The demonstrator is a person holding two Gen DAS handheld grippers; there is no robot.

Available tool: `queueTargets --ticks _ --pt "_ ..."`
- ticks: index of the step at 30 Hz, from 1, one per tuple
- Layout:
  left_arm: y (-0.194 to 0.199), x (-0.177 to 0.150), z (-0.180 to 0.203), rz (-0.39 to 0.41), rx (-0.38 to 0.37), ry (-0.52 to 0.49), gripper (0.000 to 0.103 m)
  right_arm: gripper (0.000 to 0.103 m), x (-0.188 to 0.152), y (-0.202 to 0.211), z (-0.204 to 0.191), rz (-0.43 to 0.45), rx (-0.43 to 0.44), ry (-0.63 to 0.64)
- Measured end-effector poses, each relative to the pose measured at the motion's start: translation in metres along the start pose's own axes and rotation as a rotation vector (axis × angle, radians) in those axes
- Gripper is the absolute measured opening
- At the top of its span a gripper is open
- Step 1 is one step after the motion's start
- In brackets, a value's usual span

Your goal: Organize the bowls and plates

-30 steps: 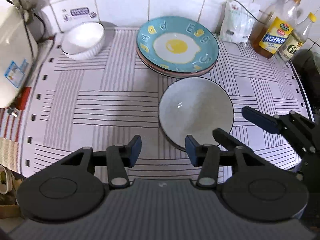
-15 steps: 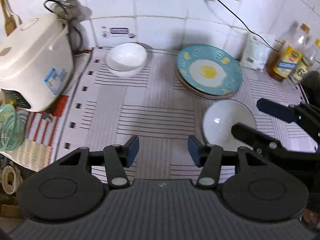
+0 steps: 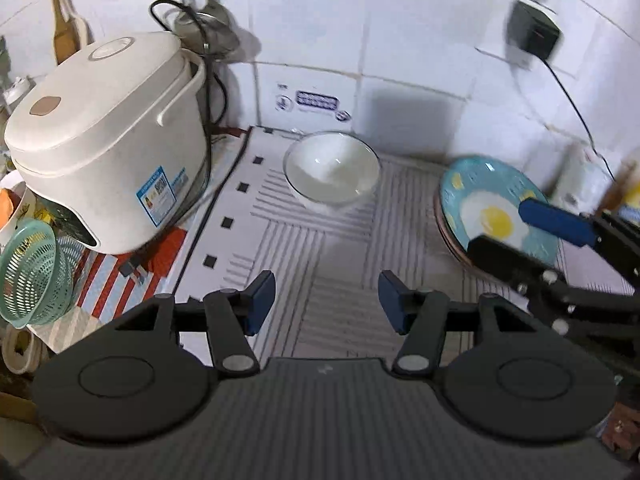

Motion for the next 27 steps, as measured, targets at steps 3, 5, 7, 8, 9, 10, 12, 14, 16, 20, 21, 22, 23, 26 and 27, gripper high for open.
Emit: queueTargets --ticks 3,5,7,8,9,10,12,14,16,20,21,22,23,26,27 --pt "-0.015 0.011 -0.011 0.018 0.038 0.026 0.061 0.067 0.009 -0.023 -0.001 -0.013 0.025 0.049" --pt "-0.029 0.017 -0.020 0.019 0.081 0.049 0.064 0.067 0.016 -0.040 0.002 -0.047 0.052 0.049" --pt "-0.044 0.021 -0.028 0.026 0.096 0.069 0.064 0.067 0.022 -0.057 0.007 -0.108 0.103 0.045" --pt "-0.053 0.023 -0.033 0.026 0.098 0.083 0.064 0.067 0.023 -0.064 0.008 -0.130 0.125 0.051" --pt "-0.061 0.025 -0.037 0.031 0.094 0.092 0.064 0.067 0.025 -0.072 0.011 -0.141 0.140 0.052" --pt "-0.068 0.026 -0.039 0.040 0.090 0.099 0.064 0.067 0.026 -0.080 0.014 -0.161 0.149 0.051" --pt "-0.083 0.029 -0.043 0.056 0.090 0.121 0.064 0.067 0.025 -0.098 0.019 -0.213 0.149 0.056" --pt "-0.097 0.035 -0.047 0.071 0.058 0.136 0.064 0.068 0.023 -0.116 0.022 -0.241 0.124 0.066" --pt "-0.114 0.040 -0.050 0.070 0.071 0.147 0.064 0.067 0.022 -0.135 0.024 -0.276 0.110 0.060" --pt "-0.144 0.052 -0.058 0.064 0.127 0.171 0.064 0.067 0.020 -0.175 0.028 -0.346 0.076 -0.011" --pt "-0.150 0.053 -0.060 0.063 0.120 0.181 0.064 0.067 0.018 -0.184 0.029 -0.363 0.058 -0.036" --pt "-0.156 0.054 -0.062 0.062 0.118 0.190 0.064 0.067 0.016 -0.192 0.029 -0.380 0.048 -0.062" --pt "-0.161 0.055 -0.064 0.060 0.114 0.195 0.062 0.067 0.014 -0.199 0.030 -0.393 0.038 -0.087" --pt "-0.176 0.058 -0.066 0.040 0.106 0.201 0.058 0.066 0.006 -0.220 0.035 -0.444 -0.026 -0.147" --pt "-0.179 0.059 -0.067 0.037 0.094 0.207 0.054 0.064 0.004 -0.226 0.037 -0.460 -0.046 -0.163"
Point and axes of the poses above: each gripper's, at about its wrist camera, not at the fingertips, and y roughly against the way its jaws point, z to its right, x to its top, the point moved 4 cm from there along -y, roughly the way its jaws point, and after that the axes turned 8 degrees about -x, right-handed, at the moved point
